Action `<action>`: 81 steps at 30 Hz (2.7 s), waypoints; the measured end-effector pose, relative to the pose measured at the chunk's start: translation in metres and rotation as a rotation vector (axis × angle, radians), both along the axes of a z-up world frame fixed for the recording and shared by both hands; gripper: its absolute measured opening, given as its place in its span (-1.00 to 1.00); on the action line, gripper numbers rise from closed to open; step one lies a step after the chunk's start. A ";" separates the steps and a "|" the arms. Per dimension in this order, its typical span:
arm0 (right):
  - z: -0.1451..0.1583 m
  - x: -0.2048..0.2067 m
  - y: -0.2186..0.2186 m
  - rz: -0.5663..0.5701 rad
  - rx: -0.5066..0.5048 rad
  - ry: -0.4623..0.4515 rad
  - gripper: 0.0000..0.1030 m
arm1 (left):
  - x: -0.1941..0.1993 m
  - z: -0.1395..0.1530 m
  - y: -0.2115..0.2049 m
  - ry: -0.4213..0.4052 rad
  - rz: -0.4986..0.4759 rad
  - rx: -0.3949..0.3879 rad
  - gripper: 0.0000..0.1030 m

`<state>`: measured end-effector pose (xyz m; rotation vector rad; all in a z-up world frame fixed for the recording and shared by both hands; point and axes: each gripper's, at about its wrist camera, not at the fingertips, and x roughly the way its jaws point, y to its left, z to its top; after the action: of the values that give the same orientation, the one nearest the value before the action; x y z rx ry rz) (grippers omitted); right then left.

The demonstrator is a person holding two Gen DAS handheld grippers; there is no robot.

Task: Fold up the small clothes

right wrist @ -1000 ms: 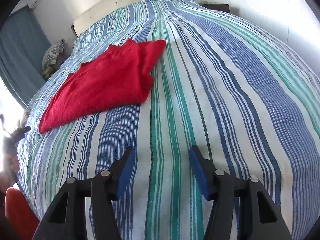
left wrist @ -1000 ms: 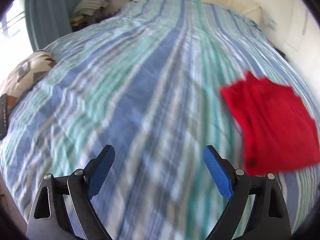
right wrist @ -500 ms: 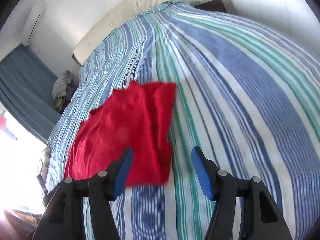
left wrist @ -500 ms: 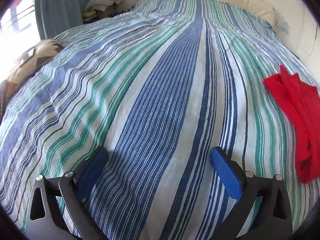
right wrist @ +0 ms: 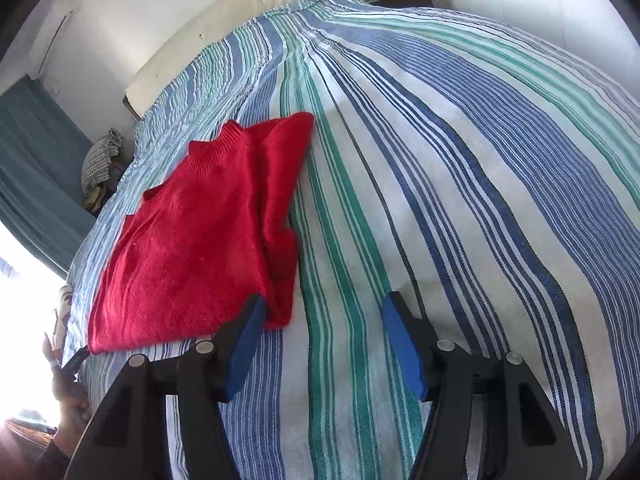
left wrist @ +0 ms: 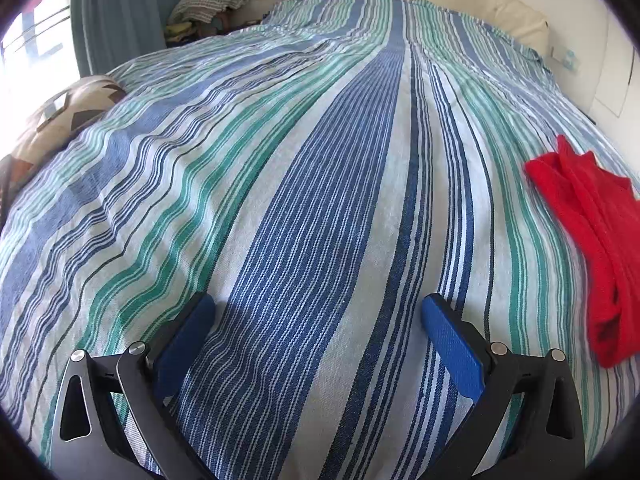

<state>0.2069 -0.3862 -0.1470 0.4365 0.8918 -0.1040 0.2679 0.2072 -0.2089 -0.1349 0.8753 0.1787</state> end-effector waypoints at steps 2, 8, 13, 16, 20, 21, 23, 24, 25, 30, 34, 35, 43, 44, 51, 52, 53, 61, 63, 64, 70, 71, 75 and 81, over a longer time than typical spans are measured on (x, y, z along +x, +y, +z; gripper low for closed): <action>-0.001 0.001 0.001 0.000 0.002 0.005 0.22 | 0.001 0.000 0.000 -0.001 0.000 0.000 0.99; -0.005 -0.002 -0.003 0.008 0.029 -0.018 0.24 | 0.002 0.000 0.000 -0.001 -0.001 0.002 0.99; -0.011 -0.009 0.000 0.018 0.005 -0.073 0.25 | 0.002 -0.001 0.000 -0.001 -0.001 0.002 0.99; -0.013 -0.010 0.005 0.022 -0.033 -0.090 0.27 | 0.002 -0.001 0.000 -0.001 -0.001 0.002 0.99; -0.013 -0.011 0.008 0.030 -0.053 -0.107 0.32 | 0.002 -0.001 0.000 -0.001 -0.001 0.003 0.99; -0.013 -0.012 0.007 0.030 -0.049 -0.111 0.32 | 0.003 -0.001 0.000 -0.002 -0.001 0.006 0.99; -0.013 -0.012 0.006 0.030 -0.043 -0.115 0.32 | 0.003 0.000 0.000 -0.002 0.003 0.014 0.99; -0.013 -0.013 0.005 0.030 -0.043 -0.116 0.32 | 0.003 0.001 0.000 -0.002 0.006 0.023 0.99; -0.013 -0.013 0.005 0.030 -0.044 -0.116 0.32 | 0.004 0.002 -0.001 0.002 0.011 0.037 0.99; -0.013 -0.013 0.008 0.030 -0.060 -0.112 0.32 | 0.007 0.001 0.004 0.015 0.003 0.005 0.99; -0.014 -0.012 0.010 0.028 -0.080 -0.104 0.32 | 0.007 0.001 0.003 0.012 0.005 0.008 0.99; -0.014 -0.012 0.011 0.028 -0.086 -0.100 0.32 | 0.008 0.001 0.002 0.013 0.006 0.014 0.99; -0.015 -0.008 0.015 0.029 -0.127 -0.080 0.33 | 0.008 0.000 0.000 0.013 0.005 0.014 0.99; -0.015 -0.007 0.015 0.029 -0.128 -0.079 0.33 | 0.008 0.000 0.000 0.013 0.005 0.013 0.99; -0.015 -0.006 0.016 0.028 -0.135 -0.076 0.33 | 0.008 0.000 0.000 0.013 0.005 0.014 0.99; -0.015 -0.007 0.016 0.028 -0.134 -0.076 0.33 | 0.008 0.000 0.000 0.013 0.005 0.014 0.99; -0.015 -0.007 0.016 0.028 -0.134 -0.076 0.33 | 0.008 0.000 0.000 0.013 0.005 0.014 0.99; -0.016 -0.006 0.015 0.029 -0.125 -0.082 0.34 | 0.008 0.000 0.000 0.013 0.006 0.014 0.99; -0.016 -0.006 0.015 0.029 -0.124 -0.083 0.34 | 0.008 0.000 0.000 0.014 0.006 0.015 0.99; -0.016 -0.006 0.015 0.029 -0.124 -0.083 0.34 | 0.008 0.000 0.000 0.013 0.006 0.015 0.99; -0.016 -0.007 0.014 0.029 -0.119 -0.087 0.34 | 0.008 0.000 0.000 0.014 0.006 0.015 0.99; -0.016 -0.007 0.014 0.029 -0.121 -0.087 0.34 | 0.009 0.000 0.000 0.014 0.006 0.016 0.99; -0.016 -0.007 0.015 0.029 -0.124 -0.085 0.34 | 0.009 -0.001 -0.001 0.015 0.007 0.018 0.99; -0.016 -0.006 0.015 0.029 -0.131 -0.083 0.34 | 0.010 -0.001 -0.001 0.016 0.009 0.018 0.99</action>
<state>0.2006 -0.3707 -0.1632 0.3031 0.8048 -0.1162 0.2776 0.2066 -0.2095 -0.1210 0.8887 0.1958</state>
